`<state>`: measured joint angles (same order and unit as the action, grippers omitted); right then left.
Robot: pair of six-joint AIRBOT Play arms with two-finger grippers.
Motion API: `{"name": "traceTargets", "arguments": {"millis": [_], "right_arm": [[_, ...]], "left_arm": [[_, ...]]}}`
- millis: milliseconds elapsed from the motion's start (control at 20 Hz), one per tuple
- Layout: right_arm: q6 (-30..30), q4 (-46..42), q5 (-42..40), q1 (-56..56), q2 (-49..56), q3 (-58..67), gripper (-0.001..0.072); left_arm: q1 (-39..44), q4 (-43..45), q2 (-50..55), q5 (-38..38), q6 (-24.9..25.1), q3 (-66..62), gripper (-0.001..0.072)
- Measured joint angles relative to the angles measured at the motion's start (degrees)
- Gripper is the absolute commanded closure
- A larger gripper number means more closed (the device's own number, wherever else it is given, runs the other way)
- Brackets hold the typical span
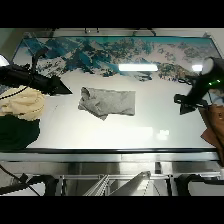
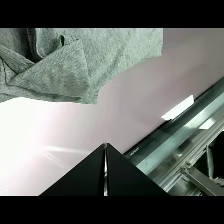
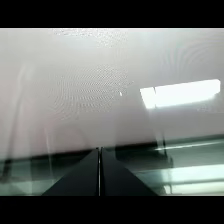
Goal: Fold the shirts.
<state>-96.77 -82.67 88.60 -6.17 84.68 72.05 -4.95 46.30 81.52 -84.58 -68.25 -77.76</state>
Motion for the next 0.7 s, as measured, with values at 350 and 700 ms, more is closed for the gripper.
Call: {"name": "traceTargets", "arguments": {"millis": [350,700], "right_arm": [[18.7,28.3,-24.2,-0.7,-2.3,-14.4,0.0059],[27.9,49.9,-34.6,7.6,10.2,-13.9,0.0067]], "left_arm": [[0.0,-0.1,0.0,0.6,0.2,0.2,0.0693],[0.0,-0.1,0.0,0.5,0.1,0.2,0.0693]]}}
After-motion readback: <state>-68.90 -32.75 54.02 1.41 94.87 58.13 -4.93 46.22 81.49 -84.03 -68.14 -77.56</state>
